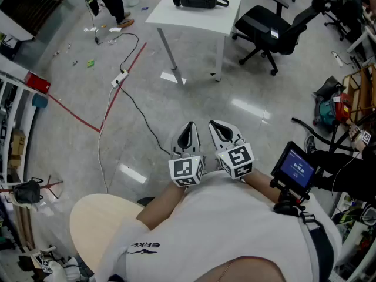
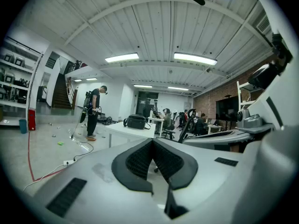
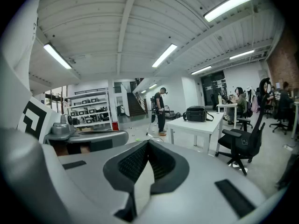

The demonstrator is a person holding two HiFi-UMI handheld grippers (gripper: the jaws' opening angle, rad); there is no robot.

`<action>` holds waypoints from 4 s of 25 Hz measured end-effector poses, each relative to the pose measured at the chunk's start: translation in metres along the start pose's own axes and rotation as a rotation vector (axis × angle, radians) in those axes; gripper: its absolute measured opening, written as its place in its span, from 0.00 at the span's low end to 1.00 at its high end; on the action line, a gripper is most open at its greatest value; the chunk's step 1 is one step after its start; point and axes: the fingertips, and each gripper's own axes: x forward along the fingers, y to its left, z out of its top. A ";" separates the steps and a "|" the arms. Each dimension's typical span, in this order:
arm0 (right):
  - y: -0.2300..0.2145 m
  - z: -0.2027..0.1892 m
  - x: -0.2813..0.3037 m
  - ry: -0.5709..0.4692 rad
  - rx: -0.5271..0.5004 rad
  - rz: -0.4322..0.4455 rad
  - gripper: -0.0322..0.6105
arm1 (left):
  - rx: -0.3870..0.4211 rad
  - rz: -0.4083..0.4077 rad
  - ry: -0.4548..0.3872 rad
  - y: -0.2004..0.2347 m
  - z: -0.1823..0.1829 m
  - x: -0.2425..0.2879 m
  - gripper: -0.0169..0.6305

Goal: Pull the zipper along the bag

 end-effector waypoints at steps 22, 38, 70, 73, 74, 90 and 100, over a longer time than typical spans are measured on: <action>0.009 0.008 0.001 -0.025 0.036 -0.023 0.06 | 0.001 -0.025 0.003 0.006 0.004 -0.006 0.03; 0.023 0.004 0.011 -0.014 0.049 -0.093 0.06 | -0.001 -0.071 -0.002 0.027 0.001 -0.007 0.03; -0.210 0.059 0.084 -0.052 0.082 -0.094 0.06 | 0.080 -0.068 0.008 -0.033 0.041 0.235 0.03; -0.227 0.062 0.089 -0.054 0.086 -0.092 0.06 | 0.083 -0.068 0.016 -0.040 0.041 0.253 0.03; -0.234 0.063 0.090 -0.055 0.090 -0.093 0.06 | 0.084 -0.069 0.019 -0.043 0.041 0.258 0.03; -0.311 0.076 0.154 -0.049 0.124 -0.188 0.06 | 0.100 -0.158 0.026 -0.030 0.051 0.369 0.03; -0.342 0.117 0.241 -0.050 0.099 -0.262 0.06 | 0.098 -0.232 0.007 0.025 0.082 0.454 0.03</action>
